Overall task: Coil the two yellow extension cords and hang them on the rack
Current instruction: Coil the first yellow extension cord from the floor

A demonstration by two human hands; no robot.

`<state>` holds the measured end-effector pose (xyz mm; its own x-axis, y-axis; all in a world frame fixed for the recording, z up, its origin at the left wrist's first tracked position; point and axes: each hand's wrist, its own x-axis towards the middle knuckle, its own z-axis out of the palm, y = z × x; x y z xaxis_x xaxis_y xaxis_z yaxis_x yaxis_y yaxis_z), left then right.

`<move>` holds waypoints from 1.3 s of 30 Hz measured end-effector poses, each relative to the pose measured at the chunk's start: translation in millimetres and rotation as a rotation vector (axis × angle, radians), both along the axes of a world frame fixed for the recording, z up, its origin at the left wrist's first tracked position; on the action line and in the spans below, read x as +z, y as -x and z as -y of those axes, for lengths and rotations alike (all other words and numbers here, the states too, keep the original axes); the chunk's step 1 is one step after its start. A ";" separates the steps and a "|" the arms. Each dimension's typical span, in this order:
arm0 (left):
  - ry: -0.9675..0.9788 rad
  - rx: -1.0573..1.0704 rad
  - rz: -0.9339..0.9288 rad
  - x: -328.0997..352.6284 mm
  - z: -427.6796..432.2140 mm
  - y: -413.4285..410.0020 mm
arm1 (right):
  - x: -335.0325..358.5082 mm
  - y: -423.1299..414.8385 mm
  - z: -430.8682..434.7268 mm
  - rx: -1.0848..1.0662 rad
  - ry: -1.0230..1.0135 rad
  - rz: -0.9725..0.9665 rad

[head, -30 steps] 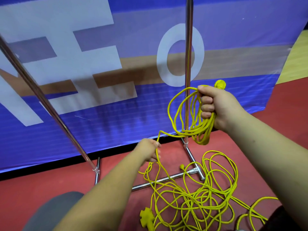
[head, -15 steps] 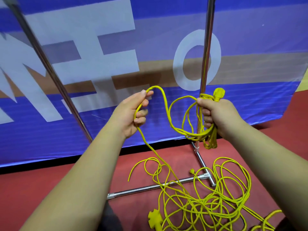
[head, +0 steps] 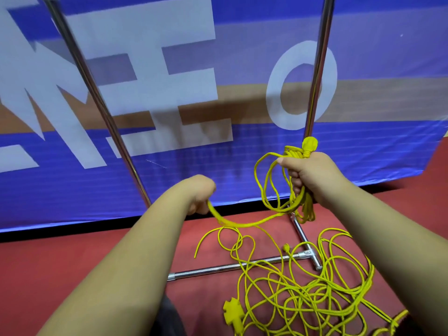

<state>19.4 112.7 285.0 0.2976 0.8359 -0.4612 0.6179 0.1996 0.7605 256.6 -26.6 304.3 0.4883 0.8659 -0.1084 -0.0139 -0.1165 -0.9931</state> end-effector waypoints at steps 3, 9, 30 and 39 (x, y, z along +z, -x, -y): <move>0.138 0.057 0.071 -10.2 4.4 1.2 | -2.6 6.2 1.0 0.019 0.018 0.026; 0.526 0.125 0.134 -20.8 5.3 -8.2 | -2.0 18.8 6.1 0.055 0.044 0.091; -0.389 -0.602 0.349 25.2 42.8 -10.1 | -25.4 11.2 1.4 0.089 0.198 0.254; -0.256 -0.159 0.609 18.5 38.9 -32.5 | -32.5 51.2 3.3 0.363 0.116 -0.271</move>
